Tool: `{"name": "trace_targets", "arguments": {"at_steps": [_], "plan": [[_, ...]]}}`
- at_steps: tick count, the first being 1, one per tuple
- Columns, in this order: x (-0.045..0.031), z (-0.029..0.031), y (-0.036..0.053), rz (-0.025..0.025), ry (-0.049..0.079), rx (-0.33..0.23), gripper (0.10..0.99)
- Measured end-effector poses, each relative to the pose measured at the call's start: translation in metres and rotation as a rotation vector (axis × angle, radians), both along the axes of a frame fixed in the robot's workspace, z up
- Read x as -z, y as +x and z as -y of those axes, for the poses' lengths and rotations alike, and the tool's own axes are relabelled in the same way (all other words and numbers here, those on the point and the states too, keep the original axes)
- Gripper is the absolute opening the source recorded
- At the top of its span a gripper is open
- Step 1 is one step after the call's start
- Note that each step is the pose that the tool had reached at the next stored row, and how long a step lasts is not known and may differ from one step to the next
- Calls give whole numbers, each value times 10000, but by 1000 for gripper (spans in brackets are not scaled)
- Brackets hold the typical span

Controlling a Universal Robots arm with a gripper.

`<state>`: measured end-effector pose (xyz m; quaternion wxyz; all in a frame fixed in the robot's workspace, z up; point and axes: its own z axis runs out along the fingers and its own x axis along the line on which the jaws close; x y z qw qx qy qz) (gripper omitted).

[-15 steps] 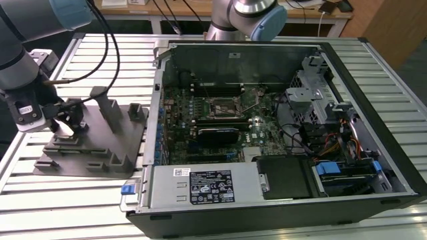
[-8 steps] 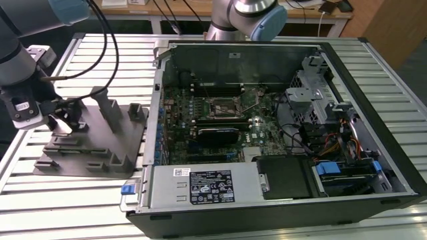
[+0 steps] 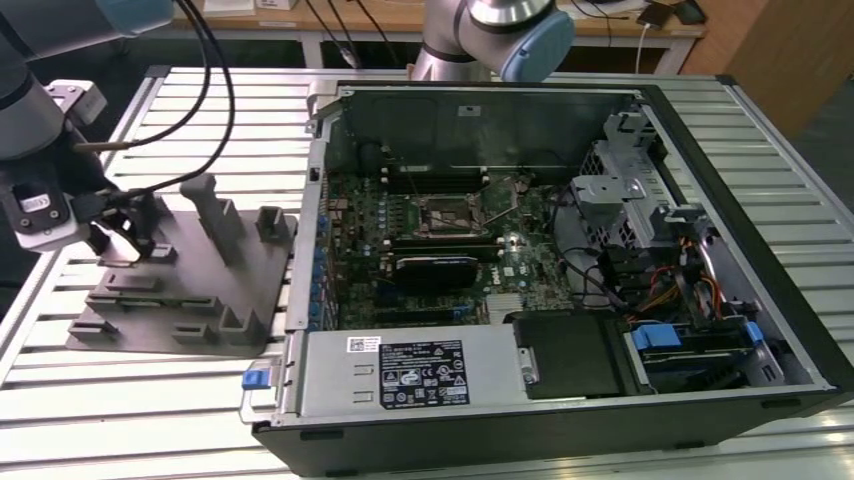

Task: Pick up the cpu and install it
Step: 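Pick up the cpu and move it towards the insertion slot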

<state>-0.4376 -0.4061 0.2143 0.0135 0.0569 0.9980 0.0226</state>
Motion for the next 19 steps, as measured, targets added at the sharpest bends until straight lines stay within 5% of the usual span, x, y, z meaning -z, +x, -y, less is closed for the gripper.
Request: {"name": "trace_targets", "arguments": {"at_steps": [19], "plan": [[-327,0,0,32,0,0,545]]}}
